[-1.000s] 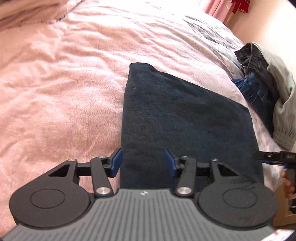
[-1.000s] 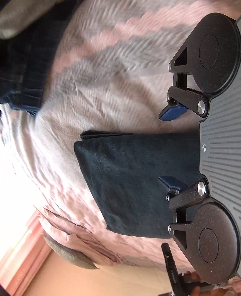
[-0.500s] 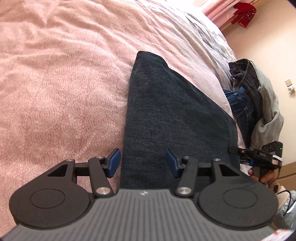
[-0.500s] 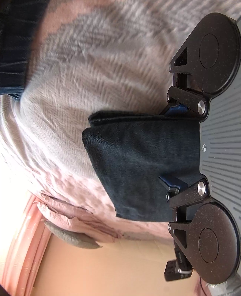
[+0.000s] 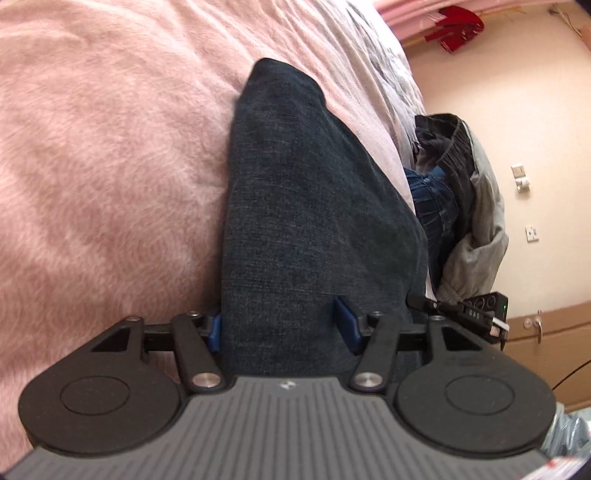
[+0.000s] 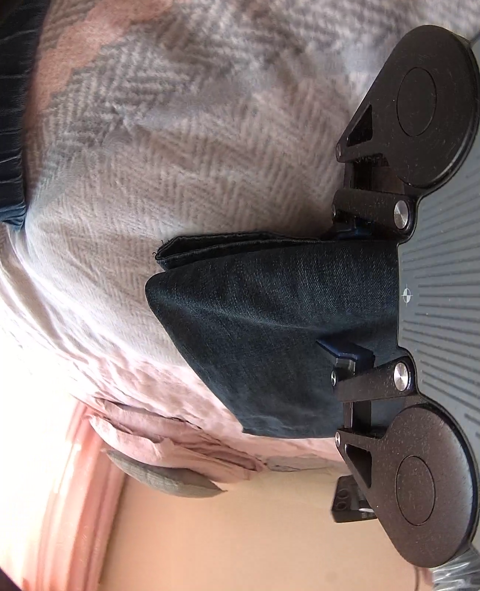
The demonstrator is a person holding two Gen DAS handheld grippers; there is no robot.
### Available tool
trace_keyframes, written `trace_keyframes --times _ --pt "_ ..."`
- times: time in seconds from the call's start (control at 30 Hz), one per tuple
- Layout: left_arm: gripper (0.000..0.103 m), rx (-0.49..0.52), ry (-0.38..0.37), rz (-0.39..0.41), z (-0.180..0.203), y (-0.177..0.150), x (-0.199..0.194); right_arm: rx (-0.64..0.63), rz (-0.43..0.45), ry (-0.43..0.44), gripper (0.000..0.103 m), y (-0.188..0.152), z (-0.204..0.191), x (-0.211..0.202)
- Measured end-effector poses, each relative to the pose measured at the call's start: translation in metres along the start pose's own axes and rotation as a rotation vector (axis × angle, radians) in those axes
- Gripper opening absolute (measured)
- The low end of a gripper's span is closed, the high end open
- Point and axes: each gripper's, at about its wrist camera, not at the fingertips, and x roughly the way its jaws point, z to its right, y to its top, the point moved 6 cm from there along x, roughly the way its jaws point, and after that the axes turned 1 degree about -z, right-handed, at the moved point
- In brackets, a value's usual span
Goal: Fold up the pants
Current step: 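Lift the folded jeans with both grippers and carry them toward the pillows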
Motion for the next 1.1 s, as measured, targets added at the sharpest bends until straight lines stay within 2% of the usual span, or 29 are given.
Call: trace_keyframes --times 0.07,0.13,0.2,0.27,0.4,0.47,0.67,0.9,1.1 --pt "0.038 0.014 -0.004 0.003 -0.001 0.001 0.003 0.010 0.026 -0.016 0.042 0.000 -0.003 0.003" --pt "0.031 0.037 -0.008 0.010 0.000 0.000 0.000 0.035 0.053 -0.014 0.022 -0.003 -0.008 0.000" --pt "0.022 0.049 -0.011 0.022 0.004 -0.002 -0.005 0.029 0.086 -0.059 0.019 -0.006 -0.019 -0.005" --pt "0.018 0.058 -0.005 0.033 0.012 -0.003 -0.013 0.039 0.123 -0.097 0.018 -0.011 -0.033 -0.013" --pt "0.014 0.063 -0.011 0.061 0.034 -0.006 -0.040 0.071 0.183 -0.099 0.016 -0.019 -0.066 -0.028" --pt "0.014 0.049 0.009 0.085 0.041 -0.009 -0.060 0.068 0.168 -0.100 0.016 -0.022 -0.087 -0.029" --pt "0.013 -0.031 0.118 0.218 0.049 -0.036 -0.143 -0.002 0.035 -0.049 0.016 -0.022 -0.157 -0.008" --pt "0.013 -0.229 0.239 0.449 0.059 -0.097 -0.243 -0.177 -0.192 0.032 0.016 -0.030 -0.254 0.040" --pt "0.013 -0.389 0.332 0.661 0.050 -0.140 -0.324 -0.360 -0.378 0.103 0.016 -0.059 -0.347 0.107"
